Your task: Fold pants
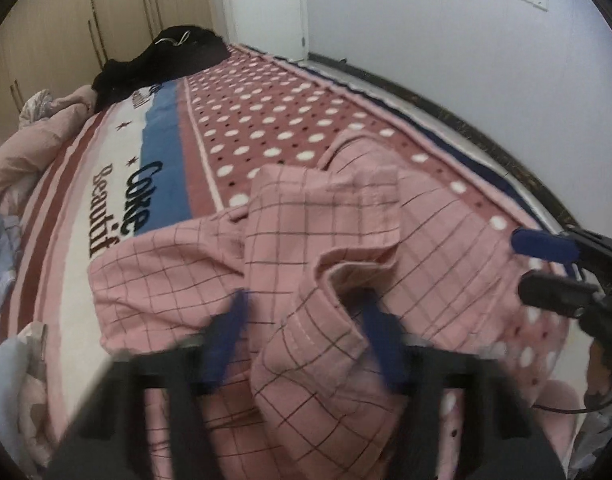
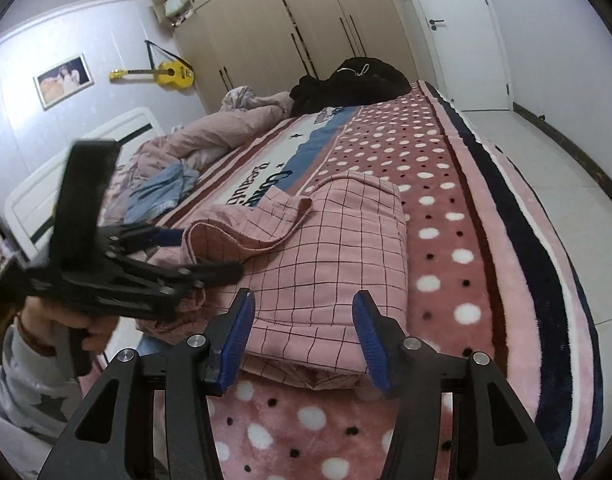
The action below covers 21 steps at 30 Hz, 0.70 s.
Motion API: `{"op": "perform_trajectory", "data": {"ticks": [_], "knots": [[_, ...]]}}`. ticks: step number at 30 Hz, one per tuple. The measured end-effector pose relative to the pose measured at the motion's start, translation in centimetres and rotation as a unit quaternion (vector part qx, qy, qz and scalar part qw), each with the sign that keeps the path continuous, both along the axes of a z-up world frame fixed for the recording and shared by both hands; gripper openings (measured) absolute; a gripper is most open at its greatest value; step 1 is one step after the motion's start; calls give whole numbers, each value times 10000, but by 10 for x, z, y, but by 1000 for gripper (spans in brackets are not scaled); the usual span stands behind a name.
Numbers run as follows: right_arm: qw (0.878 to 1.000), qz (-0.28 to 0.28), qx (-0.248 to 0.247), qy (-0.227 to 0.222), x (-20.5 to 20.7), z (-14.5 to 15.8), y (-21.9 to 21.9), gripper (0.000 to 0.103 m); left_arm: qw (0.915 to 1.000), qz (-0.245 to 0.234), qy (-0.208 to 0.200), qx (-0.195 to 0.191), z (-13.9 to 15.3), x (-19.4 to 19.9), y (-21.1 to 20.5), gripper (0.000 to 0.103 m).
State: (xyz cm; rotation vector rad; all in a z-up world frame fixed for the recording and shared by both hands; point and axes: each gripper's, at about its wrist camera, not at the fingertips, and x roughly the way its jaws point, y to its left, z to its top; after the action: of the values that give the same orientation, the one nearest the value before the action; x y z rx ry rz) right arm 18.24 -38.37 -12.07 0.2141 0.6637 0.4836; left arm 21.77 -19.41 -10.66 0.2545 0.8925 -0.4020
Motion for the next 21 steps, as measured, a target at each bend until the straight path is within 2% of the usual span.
{"op": "perform_trajectory", "data": {"ticks": [1, 3, 7, 11, 13, 15, 17, 19, 21], "knots": [[10000, 7, 27, 4, 1, -2, -1, 47, 9998, 104, 32, -170, 1, 2, 6, 20], [10000, 16, 57, 20, 3, -3, -1, 47, 9974, 402, -76, -587, 10, 2, 25, 19], [9999, 35, 88, 46, 6, -6, 0, 47, 9884, 1135, -407, -920, 24, -3, 68, 17], [9998, 9, 129, 119, 11, -9, 2, 47, 9822, 1606, -378, -899, 20, -4, 109, 17], [9997, -13, 176, 155, 14, -10, 3, 47, 9812, 1697, -237, -893, 13, -4, 123, 17], [9997, -58, 194, 160, 14, -10, 5, 47, 9799, 1689, -129, -1051, 9, -7, 135, 18], [9997, -138, 141, 117, 13, -7, 5, 47, 9791, 1546, -71, -1323, 11, -15, 142, 22], [9996, -239, 78, 107, 12, -6, 2, 47, 9764, 1261, -18, -1752, 17, -22, 145, 47], [9993, -333, 92, 125, 11, -5, -3, 48, 9738, 1030, -51, -2025, 24, -28, 144, 55]]}}
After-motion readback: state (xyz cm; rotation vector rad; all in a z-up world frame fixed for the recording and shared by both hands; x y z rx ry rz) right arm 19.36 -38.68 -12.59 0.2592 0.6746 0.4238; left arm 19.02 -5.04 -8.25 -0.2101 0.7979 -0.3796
